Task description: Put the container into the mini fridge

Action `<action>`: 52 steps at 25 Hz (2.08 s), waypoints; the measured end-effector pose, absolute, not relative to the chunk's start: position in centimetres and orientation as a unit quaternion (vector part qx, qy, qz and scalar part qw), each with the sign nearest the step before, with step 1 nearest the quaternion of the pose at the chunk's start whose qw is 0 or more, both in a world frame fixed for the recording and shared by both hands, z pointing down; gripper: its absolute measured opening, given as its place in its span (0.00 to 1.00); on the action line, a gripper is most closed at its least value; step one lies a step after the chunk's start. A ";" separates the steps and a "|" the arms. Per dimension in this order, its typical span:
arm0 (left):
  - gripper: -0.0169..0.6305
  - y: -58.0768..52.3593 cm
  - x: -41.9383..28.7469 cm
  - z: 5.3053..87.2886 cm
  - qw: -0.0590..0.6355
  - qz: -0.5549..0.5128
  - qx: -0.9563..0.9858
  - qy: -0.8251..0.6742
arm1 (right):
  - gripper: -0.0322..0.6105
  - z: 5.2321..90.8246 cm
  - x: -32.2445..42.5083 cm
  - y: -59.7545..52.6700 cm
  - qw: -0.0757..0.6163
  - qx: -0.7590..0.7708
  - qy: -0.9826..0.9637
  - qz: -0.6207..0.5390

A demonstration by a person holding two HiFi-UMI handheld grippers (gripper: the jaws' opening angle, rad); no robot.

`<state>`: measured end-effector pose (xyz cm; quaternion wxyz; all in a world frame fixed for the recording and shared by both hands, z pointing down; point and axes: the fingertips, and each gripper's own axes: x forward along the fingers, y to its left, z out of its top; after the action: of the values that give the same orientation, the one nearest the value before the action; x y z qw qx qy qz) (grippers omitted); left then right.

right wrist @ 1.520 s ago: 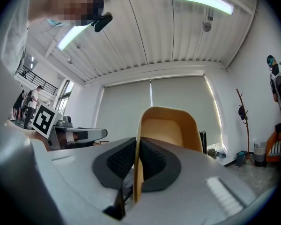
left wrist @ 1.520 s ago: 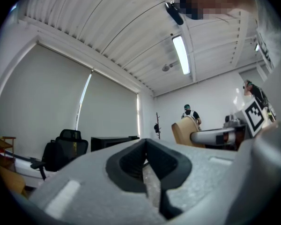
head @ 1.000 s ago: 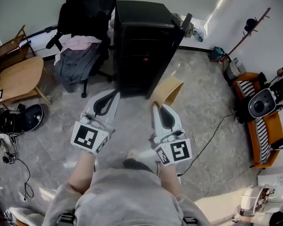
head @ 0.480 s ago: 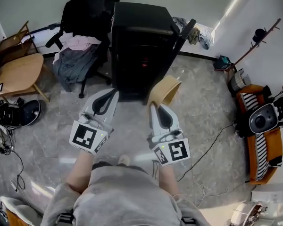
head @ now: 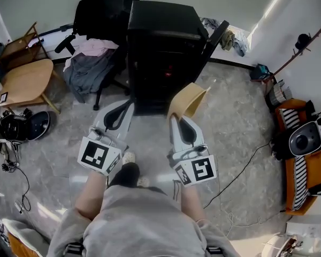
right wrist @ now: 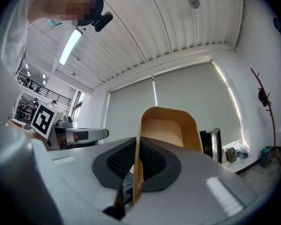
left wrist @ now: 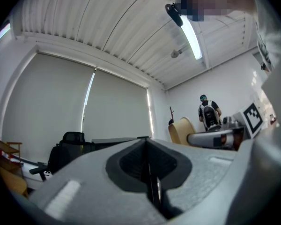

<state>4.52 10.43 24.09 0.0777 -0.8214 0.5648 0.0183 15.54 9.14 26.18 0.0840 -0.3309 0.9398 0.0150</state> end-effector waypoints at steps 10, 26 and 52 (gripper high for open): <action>0.03 4.0 1.8 24.0 0.074 0.018 -0.830 0.552 | 0.07 26.0 12.6 3.0 0.079 -0.345 0.935 0.011; 0.03 -8.6 -6.0 25.5 0.058 0.017 -0.851 0.522 | 0.07 27.0 5.0 -8.8 0.068 -0.386 0.920 0.001; 0.03 -17.9 -8.9 30.6 0.015 -0.001 -0.867 0.498 | 0.07 35.2 1.8 -19.8 0.015 -0.398 0.915 -0.068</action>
<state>-8.90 -17.92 30.64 0.0146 -0.8670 0.4981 -0.0006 1.82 -19.84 35.18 0.0147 -0.3978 0.9148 -0.0676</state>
